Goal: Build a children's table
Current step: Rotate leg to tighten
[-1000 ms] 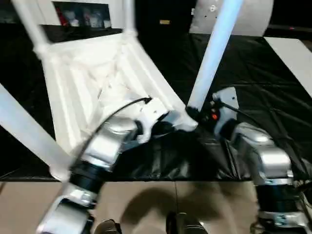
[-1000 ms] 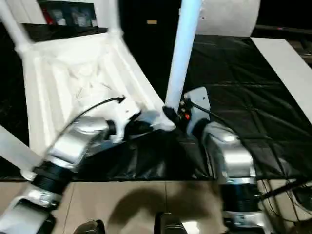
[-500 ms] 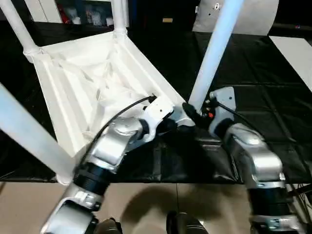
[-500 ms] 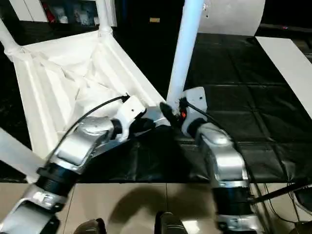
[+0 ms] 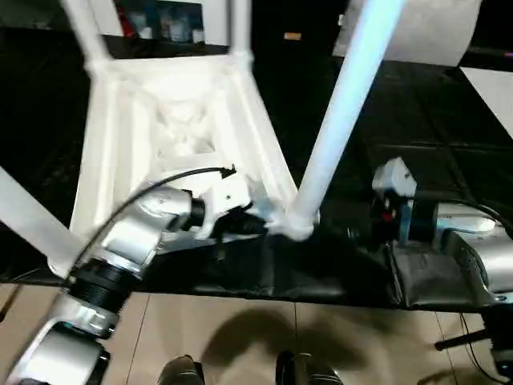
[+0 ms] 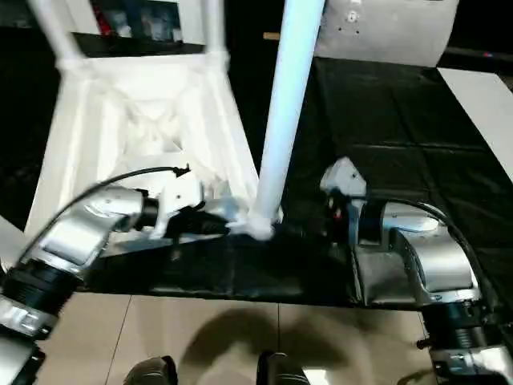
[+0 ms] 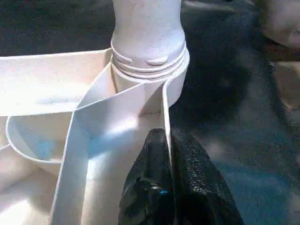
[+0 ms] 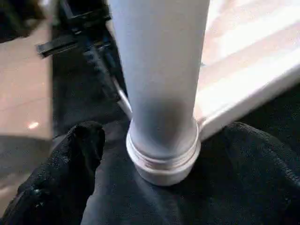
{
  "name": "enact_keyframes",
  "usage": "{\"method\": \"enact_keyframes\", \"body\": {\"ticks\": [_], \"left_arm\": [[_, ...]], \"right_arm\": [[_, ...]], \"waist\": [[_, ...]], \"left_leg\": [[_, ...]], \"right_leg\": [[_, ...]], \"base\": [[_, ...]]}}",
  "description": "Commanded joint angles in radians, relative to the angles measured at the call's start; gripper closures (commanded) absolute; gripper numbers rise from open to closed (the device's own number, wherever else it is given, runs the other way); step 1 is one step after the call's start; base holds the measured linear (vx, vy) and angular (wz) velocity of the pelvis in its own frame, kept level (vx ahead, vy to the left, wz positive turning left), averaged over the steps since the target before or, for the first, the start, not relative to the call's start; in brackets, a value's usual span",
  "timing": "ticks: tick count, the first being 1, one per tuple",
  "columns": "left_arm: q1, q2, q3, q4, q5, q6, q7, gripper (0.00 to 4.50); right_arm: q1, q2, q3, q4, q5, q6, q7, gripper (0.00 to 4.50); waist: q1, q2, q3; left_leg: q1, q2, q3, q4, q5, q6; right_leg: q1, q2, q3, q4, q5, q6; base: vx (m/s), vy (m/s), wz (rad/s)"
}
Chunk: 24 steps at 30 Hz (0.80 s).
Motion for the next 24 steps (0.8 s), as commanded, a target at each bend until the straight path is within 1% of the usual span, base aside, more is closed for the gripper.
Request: {"method": "enact_keyframes", "body": {"ticks": [1, 2, 3, 4, 6, 7, 8, 9, 12, 15, 17, 19, 23, 24], "left_arm": [[-0.026, 0.005, -0.081, -0.003, -0.01, -0.062, -0.116, 4.5], [-0.028, 0.017, -0.101, -0.006, -0.011, -0.082, -0.157, 4.5], [-0.028, 0.017, -0.101, -0.006, -0.011, -0.082, -0.157, 4.5], [-0.031, 0.019, -0.106, -0.003, -0.011, -0.092, -0.173, 4.5], [-0.035, 0.02, -0.109, 0.001, -0.01, -0.099, -0.183, 4.5], [-0.04, 0.019, -0.111, 0.008, -0.008, -0.108, -0.19, 4.5], [-0.04, 0.019, -0.111, 0.008, -0.008, -0.108, -0.19, 4.5], [-0.047, 0.018, -0.112, 0.017, -0.006, -0.119, -0.198, 4.5], [-0.053, 0.016, -0.112, 0.028, -0.007, -0.129, -0.207, 4.5], [-0.058, 0.017, -0.112, 0.038, -0.008, -0.139, -0.215, 4.5], [-0.058, 0.018, -0.112, 0.041, -0.008, -0.144, -0.22, 4.5], [-0.059, 0.018, -0.11, 0.046, -0.009, -0.147, -0.222, 4.5], [-0.056, 0.016, -0.101, 0.054, -0.017, -0.142, -0.22, 4.5], [-0.05, 0.011, -0.088, 0.053, -0.027, -0.124, -0.205, 4.5]], "right_arm": [[-0.025, -0.027, 0.028, 0.028, 0.011, -0.039, 0.085, 0.09], [-0.035, -0.031, 0.048, 0.042, 0.03, -0.037, 0.147, 0.09], [-0.035, -0.031, 0.048, 0.042, 0.03, -0.037, 0.147, 0.24], [-0.04, -0.029, 0.056, 0.05, 0.038, -0.034, 0.172, 0.44], [-0.045, -0.025, 0.062, 0.055, 0.048, -0.023, 0.196, 0.47], [-0.051, -0.021, 0.072, 0.059, 0.052, -0.018, 0.217, 0.57], [-0.051, -0.021, 0.072, 0.059, 0.052, -0.018, 0.217, 0.57], [-0.057, -0.016, 0.085, 0.065, 0.057, -0.013, 0.237, 0.85], [-0.063, -0.009, 0.102, 0.078, 0.059, -0.022, 0.251, 0.94], [-0.07, -0.007, 0.11, 0.092, 0.062, -0.026, 0.268, 1.29], [-0.072, -0.005, 0.112, 0.096, 0.065, -0.024, 0.279, 1.37], [-0.072, -0.007, 0.115, 0.095, 0.069, -0.019, 0.286, 1.69], [-0.06, -0.008, 0.118, 0.075, 0.084, 0.002, 0.293, 1.87], [-0.051, 0.01, 0.095, 0.059, 0.113, 0.035, 0.269, 2.13]], "waist": [[-0.005, 0.002, -0.077], [-0.004, 0.001, -0.077], [-0.002, 0.001, -0.078], [0.001, 0.001, -0.076], [0.004, 0.0, -0.077], [0.004, 0.0, -0.078], [0.005, -0.001, -0.078], [0.005, -0.001, -0.077], [0.003, -0.001, -0.076], [0.003, -0.003, -0.077], [0.002, -0.003, -0.077], [0.002, -0.001, -0.077], [0.002, -0.002, -0.078], [0.003, -0.002, -0.078]], "left_leg": [[0.012, 0.005, 0.017, -0.054, -0.116, 0.109], [0.012, 0.006, 0.017, -0.054, -0.12, 0.109], [0.012, 0.006, 0.017, -0.054, -0.12, 0.11], [0.012, 0.008, 0.017, -0.054, -0.115, 0.108], [0.012, 0.008, 0.017, -0.054, -0.108, 0.108], [0.012, 0.008, 0.017, -0.054, -0.107, 0.109], [0.01, 0.008, 0.017, -0.054, -0.106, 0.11], [0.009, 0.009, 0.017, -0.054, -0.108, 0.108], [0.008, 0.009, 0.015, -0.055, -0.119, 0.098], [0.008, 0.007, 0.015, -0.055, -0.128, 0.091], [0.007, 0.008, 0.015, -0.055, -0.125, 0.089], [0.008, 0.008, 0.015, -0.055, -0.12, 0.091], [0.007, 0.008, 0.016, -0.054, -0.11, 0.096], [0.007, 0.008, 0.016, -0.054, -0.111, 0.094]], "right_leg": [[0.067, -0.041, 0.027, -0.056, -0.078, -0.28], [0.068, -0.041, 0.027, -0.056, -0.086, -0.279], [0.069, -0.042, 0.027, -0.054, -0.083, -0.283], [0.067, -0.043, 0.028, -0.054, -0.079, -0.283], [0.068, -0.043, 0.027, -0.053, -0.074, -0.287], [0.068, -0.043, 0.026, -0.052, -0.071, -0.29], [0.07, -0.043, 0.025, -0.051, -0.071, -0.291], [0.069, -0.044, 0.025, -0.052, -0.074, -0.291], [0.069, -0.047, 0.025, -0.054, -0.104, -0.285], [0.069, -0.046, 0.025, -0.056, -0.127, -0.278], [0.07, -0.047, 0.026, -0.056, -0.127, -0.274], [0.069, -0.046, 0.025, -0.056, -0.119, -0.274], [0.069, -0.045, 0.025, -0.054, -0.101, -0.281], [0.07, -0.045, 0.025, -0.054, -0.104, -0.281]], "base": [[0.0, 0.0, 0.0], [0.0, 0.0, 0.0], [0.0, 0.0, 0.0], [0.0, 0.0, 0.0], [0.0, 0.0, 0.0], [0.0, 0.0, 0.0], [0.0, 0.0, 0.0], [0.0, 0.0, 0.0], [0.0, 0.0, 0.0], [0.0, 0.0, 0.0], [0.0, 0.0, 0.0], [0.0, 0.0, 0.0], [0.0, 0.0, 0.0], [0.0, 0.0, 0.0]]}}
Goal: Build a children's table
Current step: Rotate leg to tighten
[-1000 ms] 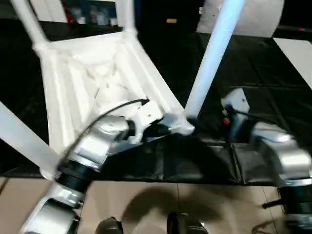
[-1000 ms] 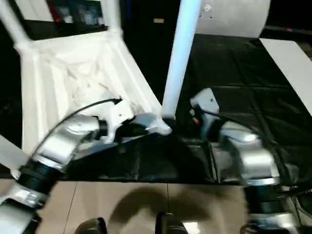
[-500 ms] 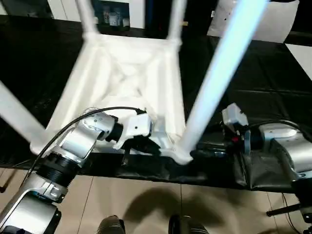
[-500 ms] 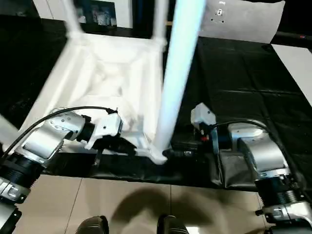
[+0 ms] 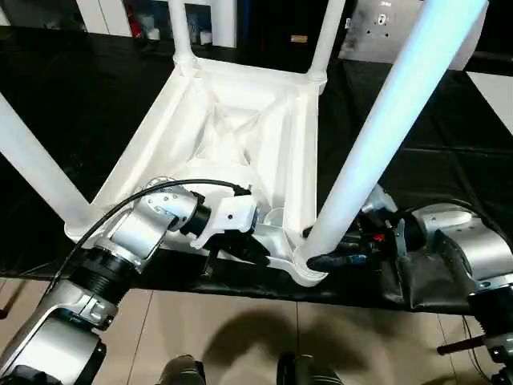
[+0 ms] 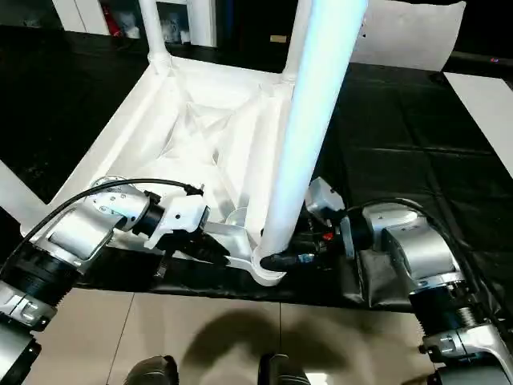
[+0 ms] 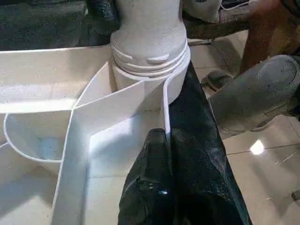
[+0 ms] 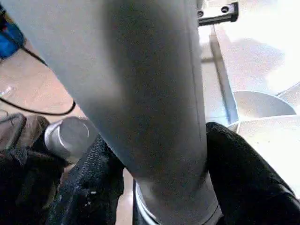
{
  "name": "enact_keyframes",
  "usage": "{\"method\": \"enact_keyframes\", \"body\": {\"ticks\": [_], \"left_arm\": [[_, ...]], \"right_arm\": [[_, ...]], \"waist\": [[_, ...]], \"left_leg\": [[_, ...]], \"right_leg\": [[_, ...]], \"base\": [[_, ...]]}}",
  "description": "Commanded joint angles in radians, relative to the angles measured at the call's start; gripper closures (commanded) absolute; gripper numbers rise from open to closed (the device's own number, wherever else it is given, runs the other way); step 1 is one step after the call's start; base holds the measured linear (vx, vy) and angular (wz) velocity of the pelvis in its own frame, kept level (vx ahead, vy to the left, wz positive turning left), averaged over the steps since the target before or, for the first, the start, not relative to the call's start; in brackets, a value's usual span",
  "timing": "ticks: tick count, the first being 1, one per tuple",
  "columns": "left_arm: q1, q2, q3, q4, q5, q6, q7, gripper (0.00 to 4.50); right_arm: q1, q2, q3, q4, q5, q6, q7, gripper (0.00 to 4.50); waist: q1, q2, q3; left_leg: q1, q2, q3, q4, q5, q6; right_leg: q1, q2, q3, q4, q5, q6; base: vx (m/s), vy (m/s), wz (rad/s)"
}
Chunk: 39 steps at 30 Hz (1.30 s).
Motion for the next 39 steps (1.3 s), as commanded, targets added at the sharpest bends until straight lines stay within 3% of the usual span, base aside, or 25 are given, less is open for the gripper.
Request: {"method": "enact_keyframes", "body": {"ticks": [1, 4, 7, 9, 11, 12, 14, 15, 19, 21, 22, 25, 26, 31, 32, 34, 35, 38, 39], "left_arm": [[0.002, -0.014, -0.006, -0.007, -0.008, 0.009, -0.014, 4.5], [0.009, -0.028, 0.021, -0.018, -0.019, 0.068, 0.036, 4.5], [0.041, -0.085, 0.081, -0.048, 0.002, 0.201, 0.241, 4.5], [0.058, -0.106, 0.095, -0.072, 0.002, 0.243, 0.293, 4.5], [0.072, -0.146, 0.116, -0.095, 0.005, 0.293, 0.37, 4.5], [0.078, -0.186, 0.13, -0.103, 0.011, 0.327, 0.437, 4.5], [0.08, -0.245, 0.146, -0.106, 0.019, 0.365, 0.521, 4.5], [0.079, -0.27, 0.152, -0.106, 0.022, 0.38, 0.555, 4.5], [0.053, -0.401, 0.191, -0.065, 0.065, 0.419, 0.769, 4.5], [0.047, -0.424, 0.189, -0.053, 0.079, 0.412, 0.817, 4.5], [0.046, -0.426, 0.189, -0.052, 0.08, 0.411, 0.821, 4.5], [0.048, -0.448, 0.191, -0.062, 0.075, 0.417, 0.836, 4.5], [0.05, -0.439, 0.184, -0.07, 0.077, 0.413, 0.82, 4.5], [0.056, -0.408, 0.173, -0.094, 0.072, 0.401, 0.776, 4.5], [0.057, -0.375, 0.163, -0.102, 0.063, 0.38, 0.723, 4.5], [0.059, -0.355, 0.155, -0.104, 0.06, 0.364, 0.69, 4.5], [0.06, -0.315, 0.138, -0.099, 0.058, 0.337, 0.632, 4.5], [0.058, -0.268, 0.121, -0.092, 0.059, 0.309, 0.565, 4.5], [0.053, -0.221, 0.104, -0.076, 0.062, 0.27, 0.498, 4.5]], "right_arm": [[0.015, 0.009, -0.019, -0.033, 0.048, 0.035, -0.003, 2.19], [0.03, 0.046, -0.052, -0.073, 0.074, 0.077, -0.079, 2.25], [0.059, 0.17, -0.083, -0.138, 0.009, 0.117, -0.376, 2.29], [0.065, 0.205, -0.083, -0.15, -0.022, 0.143, -0.462, 2.33], [0.068, 0.261, -0.099, -0.157, -0.045, 0.167, -0.569, 2.38], [0.064, 0.312, -0.115, -0.152, -0.079, 0.178, -0.675, 2.41], [0.054, 0.37, -0.126, -0.143, -0.128, 0.19, -0.802, 2.43], [0.05, 0.389, -0.128, -0.14, -0.145, 0.195, -0.845, 2.44], [0.035, 0.505, -0.168, -0.125, -0.23, 0.231, -1.129, 2.45], [0.037, 0.525, -0.165, -0.128, -0.243, 0.214, -1.165, 2.45], [0.037, 0.527, -0.165, -0.128, -0.244, 0.211, -1.168, 1.95], [0.035, 0.529, -0.154, -0.122, -0.265, 0.159, -1.169, 1.73], [0.037, 0.526, -0.162, -0.127, -0.253, 0.148, -1.153, 1.47], [0.05, 0.491, -0.172, -0.152, -0.216, 0.108, -1.085, 1.27], [0.055, 0.421, -0.17, -0.143, -0.198, 0.067, -0.983, 1.02], [0.055, 0.385, -0.175, -0.134, -0.186, 0.054, -0.929, 0.89], [0.051, 0.319, -0.183, -0.122, -0.164, 0.039, -0.826, 0.87], [0.048, 0.246, -0.181, -0.108, -0.148, 0.014, -0.707, 0.51], [0.047, 0.183, -0.167, -0.101, -0.139, -0.005, -0.605, 0.46]], "waist": [[-0.004, -0.003, -0.078], [-0.006, -0.003, -0.076], [-0.012, -0.002, -0.069], [-0.025, -0.006, -0.068], [-0.036, -0.009, -0.066], [-0.04, -0.01, -0.07], [-0.052, -0.015, -0.073], [-0.054, -0.012, -0.076], [-0.056, -0.008, -0.081], [-0.051, -0.004, -0.083], [-0.05, -0.004, -0.085], [-0.047, -0.002, -0.086], [-0.046, -0.002, -0.086], [-0.045, -0.002, -0.088], [-0.045, -0.002, -0.088], [-0.042, -0.003, -0.091], [-0.042, -0.007, -0.088], [-0.042, -0.005, -0.088], [-0.041, -0.005, -0.084]], "left_leg": [[0.008, 0.008, 0.016, -0.06, -0.109, 0.093], [0.006, 0.007, 0.016, -0.062, -0.128, 0.079], [0.005, 0.007, 0.014, -0.067, -0.149, 0.043], [0.001, 0.0, 0.006, -0.073, -0.194, 0.001], [-0.005, 0.0, 0.003, -0.076, -0.202, -0.001], [0.0, 0.0, 0.005, -0.073, -0.207, 0.004], [-0.006, -0.002, 0.006, -0.07, -0.176, 0.004], [-0.004, -0.004, 0.007, -0.068, -0.156, 0.003], [-0.002, -0.006, 0.012, -0.064, -0.109, 0.017], [0.001, -0.007, 0.013, -0.064, -0.095, 0.029], [0.001, -0.008, 0.014, -0.063, -0.088, 0.034], [-0.001, -0.008, 0.015, -0.063, -0.08, 0.053], [0.0, -0.008, 0.015, -0.063, -0.083, 0.055], [0.0, -0.007, 0.014, -0.061, -0.086, 0.071], [-0.002, -0.008, 0.014, -0.06, -0.074, 0.076], [-0.001, -0.008, 0.014, -0.057, -0.065, 0.095], [-0.004, -0.008, 0.013, -0.057, -0.068, 0.107], [-0.002, -0.005, 0.017, -0.053, -0.073, 0.126], [-0.002, -0.003, 0.016, -0.054, -0.08, 0.124]], "right_leg": [[0.068, -0.043, 0.026, -0.055, -0.106, -0.28], [0.067, -0.044, 0.027, -0.061, -0.152, -0.266], [0.062, -0.044, 0.028, -0.068, -0.228, -0.236], [0.062, -0.043, 0.023, -0.081, -0.387, -0.174], [0.063, -0.045, 0.023, -0.085, -0.439, -0.144], [0.058, -0.045, 0.025, -0.09, -0.444, -0.135], [0.058, -0.042, 0.025, -0.087, -0.406, -0.138], [0.057, -0.04, 0.026, -0.085, -0.377, -0.14], [0.06, -0.032, 0.028, -0.078, -0.243, -0.168], [0.063, -0.03, 0.029, -0.073, -0.175, -0.178], [0.064, -0.029, 0.029, -0.072, -0.152, -0.18], [0.07, -0.03, 0.029, -0.067, -0.078, -0.199], [0.07, -0.03, 0.029, -0.067, -0.078, -0.201], [0.074, -0.032, 0.03, -0.064, -0.064, -0.209], [0.076, -0.031, 0.03, -0.062, -0.042, -0.214], [0.081, -0.03, 0.03, -0.055, 0.001, -0.227], [0.082, -0.029, 0.028, -0.057, 0.013, -0.233], [0.08, -0.034, 0.03, -0.056, -0.002, -0.254], [0.076, -0.033, 0.028, -0.058, -0.024, -0.256]], "base": [[0.0, 0.0, 0.0], [0.0, 0.0, 0.0], [0.0, 0.0, 0.0], [0.0, 0.0, 0.0], [0.0, 0.0, 0.0], [0.0, 0.0, 0.0], [0.0, 0.0, 0.0], [0.0, 0.0, 0.0], [0.0, 0.0, 0.0], [0.0, 0.0, 0.0], [0.0, 0.0, 0.0], [0.0, 0.0, 0.0], [0.0, 0.0, 0.0], [0.0, 0.0, 0.0], [0.0, 0.0, 0.0], [0.0, 0.0, 0.0], [0.0, 0.0, 0.0], [0.0, 0.0, 0.0], [0.0, 0.0, 0.0]]}}
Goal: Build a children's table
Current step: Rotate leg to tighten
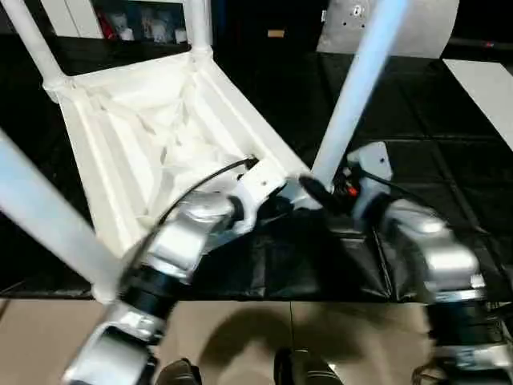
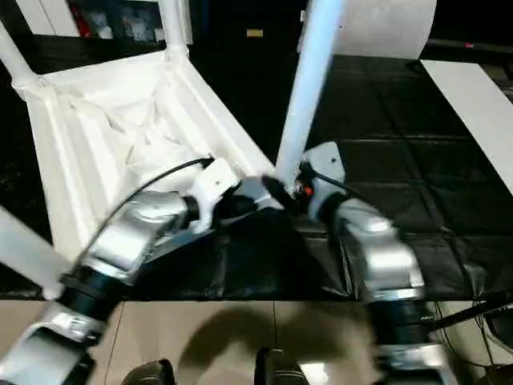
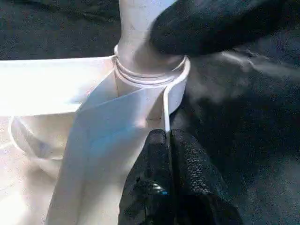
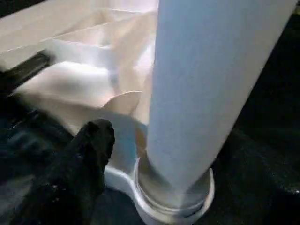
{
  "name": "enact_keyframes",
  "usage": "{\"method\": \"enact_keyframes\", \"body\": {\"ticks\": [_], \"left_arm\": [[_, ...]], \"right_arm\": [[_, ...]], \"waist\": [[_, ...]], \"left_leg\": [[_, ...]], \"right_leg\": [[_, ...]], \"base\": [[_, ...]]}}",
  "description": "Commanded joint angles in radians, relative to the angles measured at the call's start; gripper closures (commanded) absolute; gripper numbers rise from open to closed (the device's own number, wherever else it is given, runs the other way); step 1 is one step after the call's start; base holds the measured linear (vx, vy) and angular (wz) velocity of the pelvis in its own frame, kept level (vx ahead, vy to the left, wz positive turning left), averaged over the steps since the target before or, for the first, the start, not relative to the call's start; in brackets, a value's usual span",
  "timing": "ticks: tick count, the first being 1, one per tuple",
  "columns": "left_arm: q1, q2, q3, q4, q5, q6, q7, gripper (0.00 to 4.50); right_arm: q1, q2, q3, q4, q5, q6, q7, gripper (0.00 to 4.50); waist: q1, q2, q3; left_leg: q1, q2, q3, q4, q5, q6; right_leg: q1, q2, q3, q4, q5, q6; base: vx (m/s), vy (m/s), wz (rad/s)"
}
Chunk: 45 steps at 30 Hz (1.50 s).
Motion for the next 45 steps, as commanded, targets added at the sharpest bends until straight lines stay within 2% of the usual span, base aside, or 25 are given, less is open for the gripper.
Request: {"method": "enact_keyframes", "body": {"ticks": [1, 2, 3, 5, 6, 7, 8, 11, 12, 13, 16, 24, 27, 28, 29, 32, 35, 37, 39, 42, 45], "left_arm": [[-0.007, 0.031, -0.04, 0.01, -0.006, -0.062, -0.103, 4.5], [-0.009, 0.044, -0.045, 0.015, -0.006, -0.075, -0.123, 4.5], [-0.015, 0.081, -0.058, 0.034, -0.005, -0.118, -0.189, 4.5], [-0.017, 0.091, -0.062, 0.04, -0.005, -0.131, -0.208, 4.5], [-0.018, 0.111, -0.073, 0.041, -0.012, -0.152, -0.249, 4.5], [-0.016, 0.154, -0.098, 0.029, -0.034, -0.193, -0.345, 4.5], [-0.016, 0.154, -0.098, 0.029, -0.034, -0.193, -0.345, 4.5], [-0.02, 0.21, -0.131, 0.014, -0.062, -0.241, -0.483, 4.5], [-0.024, 0.215, -0.136, 0.021, -0.06, -0.256, -0.497, 4.5], [-0.027, 0.217, -0.138, 0.024, -0.059, -0.263, -0.504, 4.5], [-0.042, 0.227, -0.148, 0.043, -0.058, -0.298, -0.55, 4.5], [-0.057, 0.239, -0.163, 0.053, -0.073, -0.34, -0.619, 4.5], [-0.058, 0.241, -0.162, 0.06, -0.07, -0.345, -0.62, 4.5], [-0.059, 0.242, -0.161, 0.065, -0.068, -0.345, -0.617, 4.5], [-0.06, 0.241, -0.158, 0.069, -0.067, -0.342, -0.613, 4.5], [-0.059, 0.243, -0.15, 0.08, -0.068, -0.334, -0.604, 4.5], [-0.055, 0.234, -0.128, 0.081, -0.079, -0.302, -0.576, 4.5], [-0.05, 0.215, -0.106, 0.071, -0.086, -0.256, -0.527, 4.5], [-0.041, 0.193, -0.086, 0.05, -0.09, -0.202, -0.469, 4.5], [-0.015, 0.141, -0.062, 0.004, -0.087, -0.107, -0.355, 4.5], [-0.012, 0.071, -0.048, 0.0, -0.073, -0.052, -0.24, 4.5]], "right_arm": [[-0.002, -0.056, 0.027, 0.003, 0.03, -0.028, 0.138, 0.44], [-0.002, -0.072, 0.03, 0.004, 0.035, -0.029, 0.166, 0.4], [-0.008, -0.114, 0.042, 0.013, 0.053, -0.032, 0.246, 0.15], [-0.01, -0.125, 0.046, 0.016, 0.058, -0.034, 0.268, 0.02], [-0.011, -0.148, 0.058, 0.019, 0.071, -0.027, 0.313, 0.02], [-0.011, -0.196, 0.093, 0.022, 0.084, -0.034, 0.414, 0.02], [-0.011, -0.196, 0.093, 0.022, 0.084, -0.034, 0.414, 0.02], [-0.016, -0.243, 0.132, 0.037, 0.11, -0.047, 0.568, 0.02], [-0.022, -0.245, 0.137, 0.045, 0.115, -0.05, 0.588, 0.3], [-0.025, -0.247, 0.14, 0.049, 0.117, -0.05, 0.598, 0.37], [-0.043, -0.25, 0.156, 0.07, 0.132, -0.043, 0.654, 0.56], [-0.087, -0.223, 0.189, 0.129, 0.146, -0.051, 0.713, 1.22], [-0.087, -0.222, 0.194, 0.124, 0.153, -0.035, 0.727, 1.3], [-0.085, -0.223, 0.196, 0.119, 0.156, -0.029, 0.731, 1.62], [-0.082, -0.223, 0.196, 0.114, 0.158, -0.026, 0.732, 1.69], [-0.073, -0.219, 0.194, 0.102, 0.175, -0.008, 0.73, 1.73], [-0.045, -0.2, 0.173, 0.061, 0.215, 0.042, 0.694, 2.14], [-0.021, -0.18, 0.157, 0.026, 0.24, 0.079, 0.652, 2.19], [0.008, -0.153, 0.142, -0.015, 0.249, 0.108, 0.587, 2.26], [0.06, -0.074, 0.126, -0.066, 0.188, 0.133, 0.38, 2.29], [0.084, 0.023, 0.103, -0.097, 0.141, 0.186, 0.173, 2.37]], "waist": [[0.007, -0.007, -0.083], [0.007, -0.007, -0.083], [0.013, -0.006, -0.081], [0.018, -0.004, -0.078], [0.019, -0.004, -0.078], [0.022, -0.005, -0.078], [0.022, -0.005, -0.078], [0.028, -0.003, -0.078], [0.03, -0.003, -0.079], [0.032, -0.006, -0.079], [0.04, -0.006, -0.079], [0.042, -0.006, -0.08], [0.042, -0.004, -0.078], [0.042, -0.005, -0.078], [0.042, -0.005, -0.078], [0.043, -0.003, -0.077], [0.044, -0.001, -0.077], [0.044, -0.002, -0.076], [0.043, 0.001, -0.074], [0.041, -0.003, -0.071], [0.025, -0.008, -0.065]], "left_leg": [[0.002, -0.004, 0.017, -0.046, -0.101, 0.124], [0.002, -0.004, 0.017, -0.046, -0.101, 0.124], [0.003, -0.003, 0.016, -0.047, -0.118, 0.12], [0.007, 0.001, 0.017, -0.049, -0.134, 0.11], [0.008, 0.002, 0.016, -0.05, -0.147, 0.1], [0.012, 0.004, 0.016, -0.05, -0.154, 0.096], [0.012, 0.004, 0.016, -0.05, -0.154, 0.096], [0.011, 0.006, 0.016, -0.05, -0.144, 0.097], [0.01, 0.006, 0.017, -0.049, -0.139, 0.1], [0.011, 0.006, 0.017, -0.049, -0.133, 0.103], [0.01, 0.007, 0.018, -0.048, -0.12, 0.104], [0.007, 0.005, 0.018, -0.048, -0.109, 0.094], [0.006, 0.007, 0.017, -0.049, -0.117, 0.092], [0.007, 0.007, 0.017, -0.049, -0.118, 0.091], [0.007, 0.006, 0.018, -0.049, -0.121, 0.089], [0.008, 0.007, 0.017, -0.05, -0.131, 0.084], [0.008, 0.007, 0.016, -0.051, -0.136, 0.076], [0.006, 0.006, 0.015, -0.052, -0.134, 0.071], [0.007, 0.005, 0.015, -0.054, -0.155, 0.056], [0.007, 0.004, 0.012, -0.059, -0.183, 0.031], [0.001, -0.002, 0.007, -0.064, -0.218, 0.006]], "right_leg": [[0.081, -0.038, 0.028, -0.06, -0.059, -0.256], [0.081, -0.038, 0.028, -0.06, -0.059, -0.256], [0.079, -0.039, 0.027, -0.062, -0.098, -0.251], [0.073, -0.04, 0.027, -0.065, -0.138, -0.246], [0.074, -0.042, 0.027, -0.067, -0.164, -0.243], [0.07, -0.042, 0.027, -0.067, -0.176, -0.242], [0.07, -0.042, 0.027, -0.067, -0.176, -0.242], [0.069, -0.044, 0.027, -0.061, -0.154, -0.255], [0.069, -0.044, 0.027, -0.059, -0.141, -0.261], [0.069, -0.044, 0.026, -0.059, -0.137, -0.265], [0.069, -0.045, 0.026, -0.056, -0.128, -0.271], [0.073, -0.048, 0.024, -0.053, -0.121, -0.272], [0.072, -0.047, 0.024, -0.054, -0.126, -0.273], [0.072, -0.046, 0.024, -0.055, -0.128, -0.272], [0.072, -0.045, 0.024, -0.056, -0.133, -0.271], [0.072, -0.046, 0.024, -0.057, -0.143, -0.271], [0.072, -0.047, 0.025, -0.058, -0.156, -0.267], [0.071, -0.047, 0.024, -0.059, -0.157, -0.266], [0.07, -0.048, 0.025, -0.064, -0.196, -0.256], [0.067, -0.048, 0.024, -0.074, -0.287, -0.221], [0.065, -0.047, 0.021, -0.087, -0.419, -0.16]], "base": [[0.0, 0.0, 0.0], [0.0, 0.0, 0.0], [0.0, 0.0, 0.0], [0.0, 0.0, 0.0], [0.0, 0.0, 0.0], [0.0, 0.0, 0.0], [0.0, 0.0, 0.0], [0.0, 0.0, 0.0], [0.0, 0.0, 0.0], [0.0, 0.0, 0.0], [0.0, 0.0, 0.0], [0.0, 0.0, 0.0], [0.0, 0.0, 0.0], [0.0, 0.0, 0.0], [0.0, 0.0, 0.0], [0.0, 0.0, 0.0], [0.0, 0.0, 0.0], [0.0, 0.0, 0.0], [0.0, 0.0, 0.0], [0.0, 0.0, 0.0], [0.0, 0.0, 0.0]]}}
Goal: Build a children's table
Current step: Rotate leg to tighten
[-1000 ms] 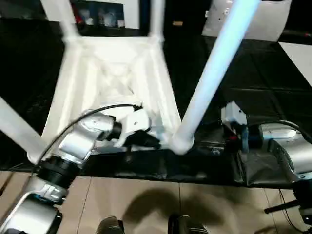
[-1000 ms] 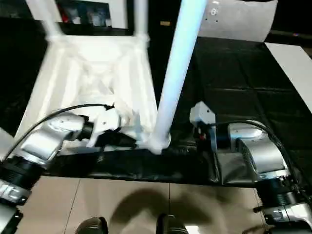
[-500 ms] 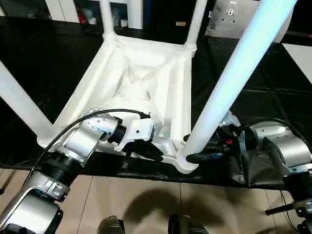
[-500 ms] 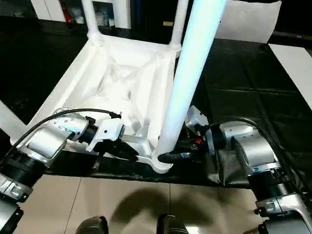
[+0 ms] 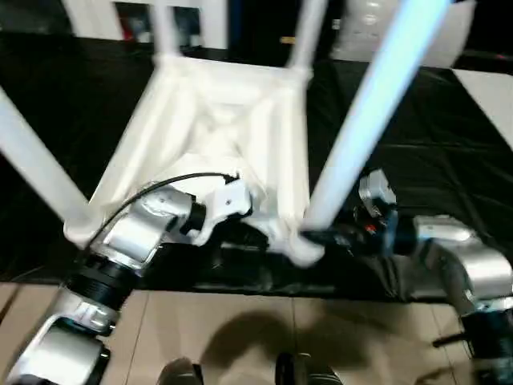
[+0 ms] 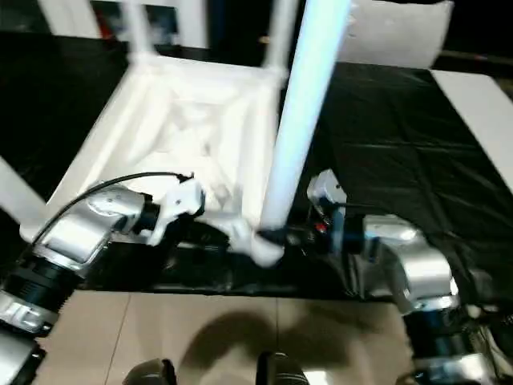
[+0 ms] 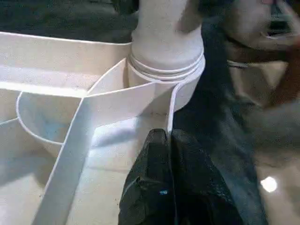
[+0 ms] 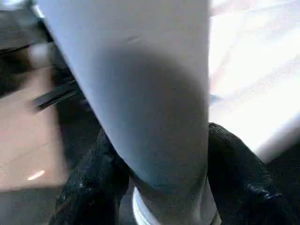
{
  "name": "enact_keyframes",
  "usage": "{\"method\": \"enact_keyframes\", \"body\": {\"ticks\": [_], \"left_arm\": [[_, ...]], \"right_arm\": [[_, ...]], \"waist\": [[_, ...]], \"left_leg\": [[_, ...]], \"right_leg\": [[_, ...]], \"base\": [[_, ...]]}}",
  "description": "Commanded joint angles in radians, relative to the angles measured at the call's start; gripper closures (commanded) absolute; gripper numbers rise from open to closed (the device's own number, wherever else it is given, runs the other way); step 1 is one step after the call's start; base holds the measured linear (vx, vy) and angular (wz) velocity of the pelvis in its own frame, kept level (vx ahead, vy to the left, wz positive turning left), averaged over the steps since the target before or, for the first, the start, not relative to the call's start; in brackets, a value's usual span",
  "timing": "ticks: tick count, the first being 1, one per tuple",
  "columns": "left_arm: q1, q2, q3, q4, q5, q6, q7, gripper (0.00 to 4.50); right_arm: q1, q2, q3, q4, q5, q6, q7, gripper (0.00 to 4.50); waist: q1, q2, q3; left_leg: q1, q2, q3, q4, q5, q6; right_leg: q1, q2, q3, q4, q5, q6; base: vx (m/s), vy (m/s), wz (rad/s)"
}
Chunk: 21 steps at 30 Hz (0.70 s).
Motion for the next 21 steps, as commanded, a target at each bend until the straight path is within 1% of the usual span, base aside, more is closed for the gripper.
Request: {"method": "enact_keyframes", "body": {"ticks": [1, 2, 3, 4, 5, 6, 7, 8, 9, 10, 11, 12, 13, 14, 15, 16, 17, 18, 19, 20, 21], "left_arm": [[-0.003, -0.105, -0.007, -0.025, -0.012, 0.047, 0.132, 4.5], [-0.007, -0.126, -0.005, -0.017, -0.008, 0.056, 0.161, 4.5], [-0.014, -0.151, -0.003, -0.004, 0.001, 0.065, 0.195, 4.5], [-0.024, -0.177, -0.001, 0.014, 0.009, 0.069, 0.231, 4.5], [-0.032, -0.201, 0.002, 0.026, 0.018, 0.076, 0.265, 4.5], [-0.041, -0.227, 0.006, 0.043, 0.027, 0.077, 0.303, 4.5], [-0.043, -0.231, 0.007, 0.045, 0.028, 0.077, 0.309, 4.5], [-0.06, -0.279, 0.015, 0.073, 0.046, 0.08, 0.392, 4.5], [-0.064, -0.296, 0.017, 0.08, 0.054, 0.08, 0.42, 4.5], [-0.069, -0.324, 0.02, 0.089, 0.066, 0.08, 0.462, 4.5], [-0.072, -0.349, 0.024, 0.095, 0.07, 0.078, 0.49, 4.5], [-0.072, -0.355, 0.025, 0.096, 0.071, 0.078, 0.497, 4.5], [-0.073, -0.363, 0.025, 0.096, 0.07, 0.078, 0.503, 4.5], [-0.072, -0.37, 0.023, 0.093, 0.07, 0.077, 0.5, 4.5], [-0.072, -0.37, 0.023, 0.093, 0.07, 0.077, 0.5, 4.5], [-0.066, -0.357, 0.016, 0.082, 0.072, 0.072, 0.478, 4.5], [-0.063, -0.343, 0.013, 0.079, 0.075, 0.066, 0.466, 4.5], [-0.058, -0.324, 0.009, 0.075, 0.077, 0.059, 0.449, 4.5], [-0.056, -0.312, 0.007, 0.074, 0.078, 0.053, 0.439, 4.5], [-0.053, -0.303, 0.007, 0.073, 0.079, 0.048, 0.429, 4.5], [-0.045, -0.281, 0.006, 0.066, 0.078, 0.039, 0.405, 4.5]], "right_arm": [[0.014, 0.107, 0.057, -0.037, -0.018, 0.065, -0.151, 2.37], [0.015, 0.138, 0.047, -0.039, -0.031, 0.072, -0.207, 2.41], [0.012, 0.177, 0.035, -0.036, -0.053, 0.08, -0.28, 2.43], [0.007, 0.212, 0.026, -0.028, -0.075, 0.086, -0.347, 2.45], [0.003, 0.242, 0.02, -0.025, -0.095, 0.091, -0.407, 2.45], [-0.007, 0.275, 0.013, -0.01, -0.119, 0.082, -0.477, 2.47], [-0.009, 0.28, 0.011, -0.007, -0.122, 0.081, -0.488, 2.47], [-0.032, 0.352, -0.017, 0.028, -0.156, 0.076, -0.637, 2.49], [-0.042, 0.38, -0.029, 0.042, -0.168, 0.071, -0.692, 2.49], [-0.056, 0.421, -0.046, 0.061, -0.185, 0.066, -0.771, 2.49], [-0.065, 0.452, -0.053, 0.066, -0.193, 0.053, -0.807, 2.49], [-0.067, 0.459, -0.054, 0.067, -0.195, 0.051, -0.814, 2.49], [-0.068, 0.466, -0.054, 0.063, -0.197, 0.042, -0.819, 1.96], [-0.069, 0.471, -0.056, 0.06, -0.2, 0.024, -0.821, 1.96], [-0.069, 0.471, -0.056, 0.06, -0.2, 0.024, -0.821, 1.83], [-0.062, 0.455, -0.065, 0.039, -0.182, -0.009, -0.783, 1.78], [-0.055, 0.438, -0.066, 0.027, -0.173, -0.023, -0.753, 1.66], [-0.045, 0.41, -0.064, 0.014, -0.167, -0.036, -0.712, 1.54], [-0.038, 0.391, -0.061, 0.008, -0.163, -0.043, -0.688, 1.45], [-0.032, 0.372, -0.06, 0.003, -0.163, -0.05, -0.667, 1.39], [-0.019, 0.332, -0.066, -0.007, -0.151, -0.06, -0.614, 1.31]], "waist": [[0.005, -0.007, -0.065], [0.0, -0.005, -0.065], [-0.005, -0.009, -0.066], [-0.006, -0.003, -0.066], [-0.01, -0.005, -0.066], [-0.013, -0.001, -0.065], [-0.015, -0.001, -0.065], [-0.015, 0.008, -0.066], [-0.018, 0.005, -0.068], [-0.019, 0.009, -0.069], [-0.023, 0.01, -0.07], [-0.02, 0.008, -0.073], [-0.02, 0.009, -0.074], [-0.018, 0.01, -0.079], [-0.017, 0.01, -0.079], [-0.017, 0.01, -0.079], [-0.015, 0.01, -0.083], [-0.012, 0.009, -0.084], [-0.012, 0.009, -0.083], [-0.011, 0.009, -0.085], [-0.009, 0.009, -0.085]], "left_leg": [[-0.003, -0.002, 0.004, -0.075, -0.212, 0.009], [-0.006, -0.004, 0.003, -0.076, -0.214, 0.006], [-0.008, -0.007, 0.002, -0.076, -0.204, 0.005], [-0.006, -0.008, 0.002, -0.075, -0.204, 0.002], [-0.004, -0.009, 0.001, -0.075, -0.218, 0.003], [-0.001, -0.007, 0.002, -0.076, -0.224, 0.005], [0.0, -0.008, 0.003, -0.076, -0.228, 0.007], [-0.001, -0.008, 0.002, -0.077, -0.226, 0.003], [-0.001, -0.009, 0.0, -0.079, -0.234, -0.005], [-0.002, -0.009, 0.0, -0.079, -0.23, -0.008], [-0.003, -0.008, 0.001, -0.08, -0.229, -0.013], [0.001, -0.009, 0.002, -0.078, -0.228, -0.01], [-0.001, -0.009, 0.002, -0.077, -0.216, -0.008], [-0.002, -0.01, 0.004, -0.075, -0.179, 0.0], [-0.003, -0.011, 0.006, -0.075, -0.152, 0.011], [-0.002, -0.011, 0.007, -0.074, -0.144, 0.016], [-0.003, -0.011, 0.008, -0.072, -0.121, 0.027], [-0.003, -0.011, 0.008, -0.071, -0.103, 0.046], [-0.003, -0.01, 0.009, -0.07, -0.096, 0.055], [-0.004, -0.01, 0.009, -0.07, -0.083, 0.069], [-0.004, -0.01, 0.009, -0.07, -0.078, 0.076]], "right_leg": [[0.058, -0.044, 0.023, -0.089, -0.437, -0.148], [0.056, -0.046, 0.022, -0.092, -0.469, -0.13], [0.055, -0.045, 0.023, -0.095, -0.483, -0.112], [0.051, -0.045, 0.023, -0.097, -0.488, -0.108], [0.049, -0.044, 0.022, -0.102, -0.506, -0.098], [0.044, -0.042, 0.024, -0.103, -0.504, -0.096], [0.041, -0.04, 0.024, -0.106, -0.499, -0.096], [0.042, -0.04, 0.025, -0.104, -0.474, -0.102], [0.043, -0.038, 0.022, -0.102, -0.456, -0.106], [0.046, -0.037, 0.022, -0.099, -0.437, -0.108], [0.044, -0.036, 0.024, -0.096, -0.402, -0.114], [0.045, -0.034, 0.025, -0.095, -0.365, -0.118], [0.049, -0.034, 0.025, -0.09, -0.328, -0.124], [0.055, -0.032, 0.027, -0.083, -0.23, -0.141], [0.059, -0.03, 0.026, -0.078, -0.157, -0.159], [0.06, -0.029, 0.027, -0.075, -0.13, -0.168], [0.066, -0.03, 0.027, -0.07, -0.074, -0.186], [0.073, -0.03, 0.027, -0.066, -0.024, -0.201], [0.073, -0.031, 0.027, -0.065, -0.006, -0.208], [0.076, -0.032, 0.027, -0.064, 0.013, -0.222], [0.08, -0.033, 0.027, -0.063, 0.017, -0.231]], "base": [[0.0, 0.0, 0.0], [0.0, 0.0, 0.0], [0.0, 0.0, 0.0], [0.0, 0.0, 0.0], [0.0, 0.0, 0.0], [0.0, 0.0, 0.0], [0.0, 0.0, 0.0], [0.0, 0.0, 0.0], [0.0, 0.0, 0.0], [0.0, 0.0, 0.0], [0.0, 0.0, 0.0], [0.0, 0.0, 0.0], [0.0, 0.0, 0.0], [0.0, 0.0, 0.0], [0.0, 0.0, 0.0], [0.0, 0.0, 0.0], [0.0, 0.0, 0.0], [0.0, 0.0, 0.0], [0.0, 0.0, 0.0], [0.0, 0.0, 0.0], [0.0, 0.0, 0.0]]}}
